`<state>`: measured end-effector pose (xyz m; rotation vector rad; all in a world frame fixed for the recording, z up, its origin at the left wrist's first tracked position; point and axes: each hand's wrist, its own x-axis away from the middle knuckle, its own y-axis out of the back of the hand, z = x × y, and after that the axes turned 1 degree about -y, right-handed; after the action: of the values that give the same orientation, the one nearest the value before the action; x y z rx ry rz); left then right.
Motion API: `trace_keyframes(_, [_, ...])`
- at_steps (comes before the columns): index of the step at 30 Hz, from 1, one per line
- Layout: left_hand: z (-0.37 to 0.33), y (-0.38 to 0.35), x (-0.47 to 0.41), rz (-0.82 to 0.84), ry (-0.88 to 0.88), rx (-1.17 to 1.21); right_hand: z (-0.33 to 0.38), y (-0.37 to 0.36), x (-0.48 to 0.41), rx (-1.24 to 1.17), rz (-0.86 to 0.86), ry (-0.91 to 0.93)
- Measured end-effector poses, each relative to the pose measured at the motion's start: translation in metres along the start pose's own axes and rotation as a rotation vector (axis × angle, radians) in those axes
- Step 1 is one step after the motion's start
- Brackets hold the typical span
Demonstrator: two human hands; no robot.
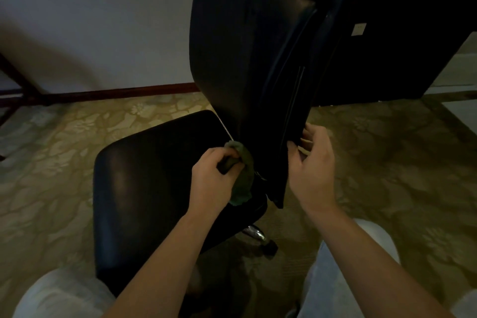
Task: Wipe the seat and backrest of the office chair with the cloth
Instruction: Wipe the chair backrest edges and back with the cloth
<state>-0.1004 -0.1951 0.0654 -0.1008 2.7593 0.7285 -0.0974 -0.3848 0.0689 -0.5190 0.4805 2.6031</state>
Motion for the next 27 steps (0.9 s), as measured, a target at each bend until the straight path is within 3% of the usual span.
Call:
trace_keyframes(5, [-0.029, -0.006, -0.013, -0.110, -0.123, 0.088, -0.001, 0.001, 0.000, -0.023, 0.014, -0.020])
trace_keyframes(10, [-0.032, -0.015, -0.024, -0.038, -0.150, 0.039, -0.001, 0.002, 0.000, -0.036, 0.019, -0.015])
trace_keyframes(18, [-0.022, -0.022, -0.021, -0.069, 0.067, 0.169, 0.001, -0.002, 0.000, -0.023, -0.024, 0.003])
trace_keyframes(27, [0.005, -0.009, -0.003, 0.109, 0.083, -0.049, 0.002, 0.003, -0.001, -0.047, 0.037, -0.006])
